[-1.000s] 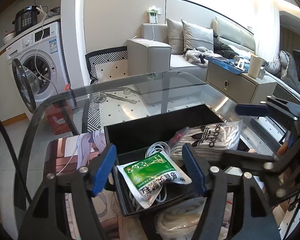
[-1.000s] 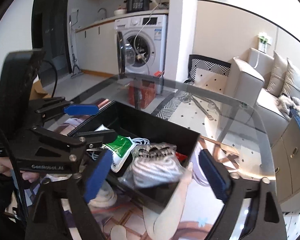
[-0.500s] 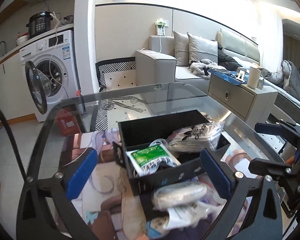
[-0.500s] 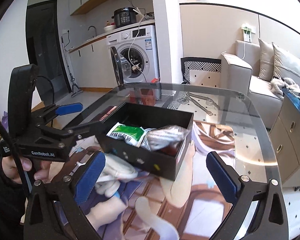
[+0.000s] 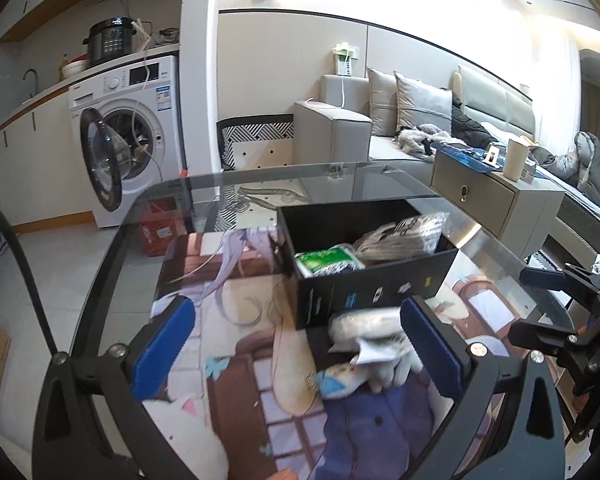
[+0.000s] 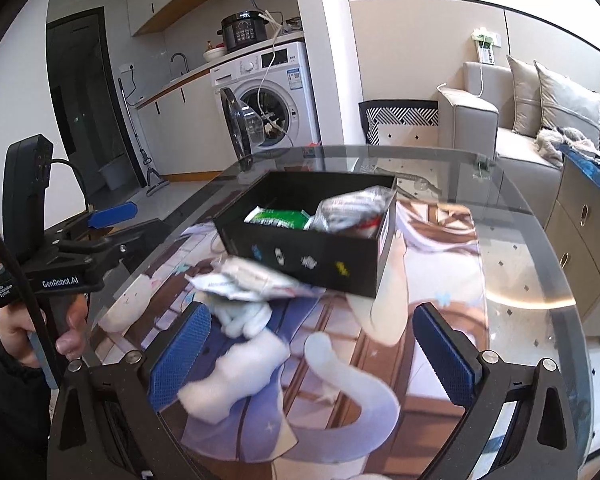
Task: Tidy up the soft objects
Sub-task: 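Move the right gripper to the white foam piece on the mat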
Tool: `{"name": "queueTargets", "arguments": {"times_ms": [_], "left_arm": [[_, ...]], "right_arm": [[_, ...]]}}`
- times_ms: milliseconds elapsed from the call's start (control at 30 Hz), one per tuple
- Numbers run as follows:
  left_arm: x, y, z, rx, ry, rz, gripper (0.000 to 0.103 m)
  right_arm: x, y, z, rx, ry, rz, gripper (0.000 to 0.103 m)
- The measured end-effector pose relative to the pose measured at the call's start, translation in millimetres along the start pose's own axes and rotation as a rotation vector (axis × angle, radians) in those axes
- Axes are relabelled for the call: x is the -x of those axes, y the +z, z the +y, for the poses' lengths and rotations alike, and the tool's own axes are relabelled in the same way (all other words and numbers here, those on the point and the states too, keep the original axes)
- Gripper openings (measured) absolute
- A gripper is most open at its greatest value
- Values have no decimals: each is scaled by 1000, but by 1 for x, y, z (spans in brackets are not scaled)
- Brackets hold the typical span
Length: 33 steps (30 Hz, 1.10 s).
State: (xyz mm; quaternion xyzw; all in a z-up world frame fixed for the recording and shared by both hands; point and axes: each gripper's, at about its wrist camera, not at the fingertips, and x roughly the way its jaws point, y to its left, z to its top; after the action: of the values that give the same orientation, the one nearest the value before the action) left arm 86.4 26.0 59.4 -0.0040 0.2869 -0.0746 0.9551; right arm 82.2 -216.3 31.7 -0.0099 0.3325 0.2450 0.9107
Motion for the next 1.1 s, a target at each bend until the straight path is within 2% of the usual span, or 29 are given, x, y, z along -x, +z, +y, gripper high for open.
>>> {"name": "queueTargets", "arguments": {"times_ms": [267,467,900,1100], "left_arm": [[10,-24,5,29,-2,10,103],[10,-36,2,31,-10,25,103],[6,-47,1,31,-17,41,103],[3,-50,1,30,-17,49,103]], "right_arm": [[-3,-26,6,4,11,20,103],[-5,-43,16,27,51,39,103],[-27,-60,33,103,127,131,103],[-44,-58,32,103,122,168,103]]}}
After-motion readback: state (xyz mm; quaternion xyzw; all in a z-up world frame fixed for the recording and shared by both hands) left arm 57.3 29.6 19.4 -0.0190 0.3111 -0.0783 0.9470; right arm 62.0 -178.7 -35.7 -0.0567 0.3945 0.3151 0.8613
